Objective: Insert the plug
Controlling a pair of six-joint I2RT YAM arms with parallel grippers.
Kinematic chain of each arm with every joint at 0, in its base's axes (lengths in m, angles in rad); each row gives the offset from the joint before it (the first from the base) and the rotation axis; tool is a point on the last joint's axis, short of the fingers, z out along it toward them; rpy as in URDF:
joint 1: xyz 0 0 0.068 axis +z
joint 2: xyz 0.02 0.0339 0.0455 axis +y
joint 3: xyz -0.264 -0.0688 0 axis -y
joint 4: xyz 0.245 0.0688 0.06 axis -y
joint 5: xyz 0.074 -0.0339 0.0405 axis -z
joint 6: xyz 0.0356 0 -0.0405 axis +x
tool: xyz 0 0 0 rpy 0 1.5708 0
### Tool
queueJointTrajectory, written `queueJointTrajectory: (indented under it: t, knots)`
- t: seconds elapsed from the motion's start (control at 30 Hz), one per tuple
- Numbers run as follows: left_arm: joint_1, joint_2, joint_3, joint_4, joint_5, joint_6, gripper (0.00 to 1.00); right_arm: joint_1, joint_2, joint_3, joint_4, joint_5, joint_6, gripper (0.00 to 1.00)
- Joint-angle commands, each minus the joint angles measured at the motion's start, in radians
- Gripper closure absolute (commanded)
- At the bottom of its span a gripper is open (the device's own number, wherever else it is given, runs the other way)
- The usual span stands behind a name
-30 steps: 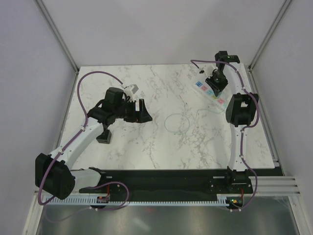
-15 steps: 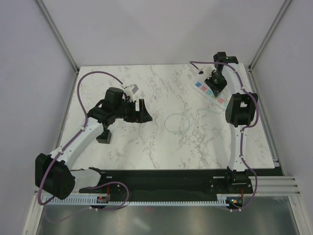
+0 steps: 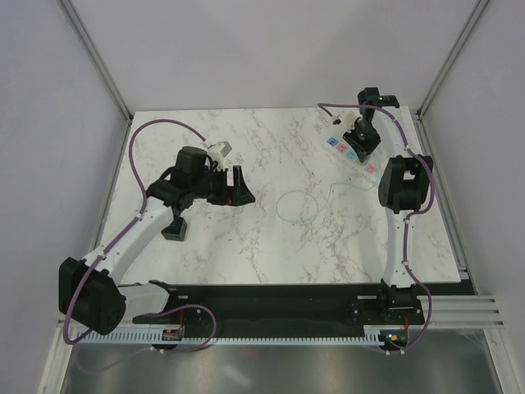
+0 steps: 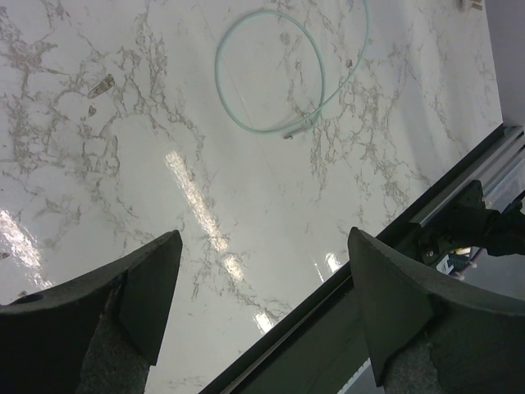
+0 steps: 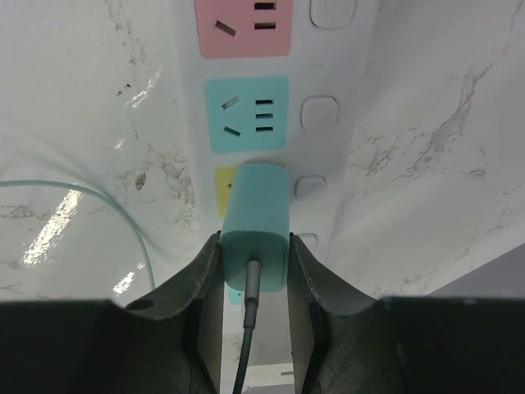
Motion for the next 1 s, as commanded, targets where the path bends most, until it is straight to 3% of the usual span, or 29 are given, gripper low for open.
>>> queueJointTrajectory:
  t: [0.0, 0.4, 0.53, 0.97]
  knots:
    - [-0.001, -0.032, 0.001, 0.025, -0.033, 0.027, 0.11, 0.008, 0.203, -0.075, 0.043, -0.029, -0.01, 1.0]
    - [-0.001, -0.03, 0.009, 0.023, -0.027, 0.026, 0.11, 0.011, 0.218, -0.048, 0.042, -0.031, -0.006, 1.0]
    - [0.001, -0.035, 0.007, 0.023, -0.023, 0.024, 0.1, 0.014, 0.171, -0.063, 0.066, -0.028, 0.025, 0.88]
    - [-0.002, -0.065, -0.001, 0.03, 0.022, 0.019, 0.12, 0.02, 0.023, -0.152, 0.177, -0.037, 0.079, 0.73]
